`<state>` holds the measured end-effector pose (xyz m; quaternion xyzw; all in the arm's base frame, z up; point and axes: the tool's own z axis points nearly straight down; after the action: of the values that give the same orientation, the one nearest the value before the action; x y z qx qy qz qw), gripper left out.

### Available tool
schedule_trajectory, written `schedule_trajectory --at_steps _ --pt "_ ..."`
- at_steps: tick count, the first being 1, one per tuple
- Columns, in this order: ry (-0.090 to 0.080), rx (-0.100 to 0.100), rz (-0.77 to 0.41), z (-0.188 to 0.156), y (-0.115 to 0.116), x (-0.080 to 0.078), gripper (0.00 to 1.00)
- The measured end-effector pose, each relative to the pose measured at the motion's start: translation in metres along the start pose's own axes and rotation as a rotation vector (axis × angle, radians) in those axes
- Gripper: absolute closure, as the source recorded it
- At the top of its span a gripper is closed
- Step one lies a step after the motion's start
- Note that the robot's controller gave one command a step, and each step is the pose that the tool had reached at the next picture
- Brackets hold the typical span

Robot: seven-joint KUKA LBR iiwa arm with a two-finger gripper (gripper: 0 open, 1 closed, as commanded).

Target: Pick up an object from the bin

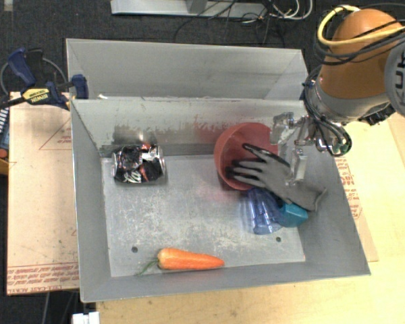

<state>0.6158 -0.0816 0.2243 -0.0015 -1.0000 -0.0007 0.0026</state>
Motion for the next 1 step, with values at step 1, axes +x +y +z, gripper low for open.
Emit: schedule_trajectory --at_steps 1 --pt "-0.007 0.001 -0.003 -0.0051 0.0006 -0.0012 0.00"
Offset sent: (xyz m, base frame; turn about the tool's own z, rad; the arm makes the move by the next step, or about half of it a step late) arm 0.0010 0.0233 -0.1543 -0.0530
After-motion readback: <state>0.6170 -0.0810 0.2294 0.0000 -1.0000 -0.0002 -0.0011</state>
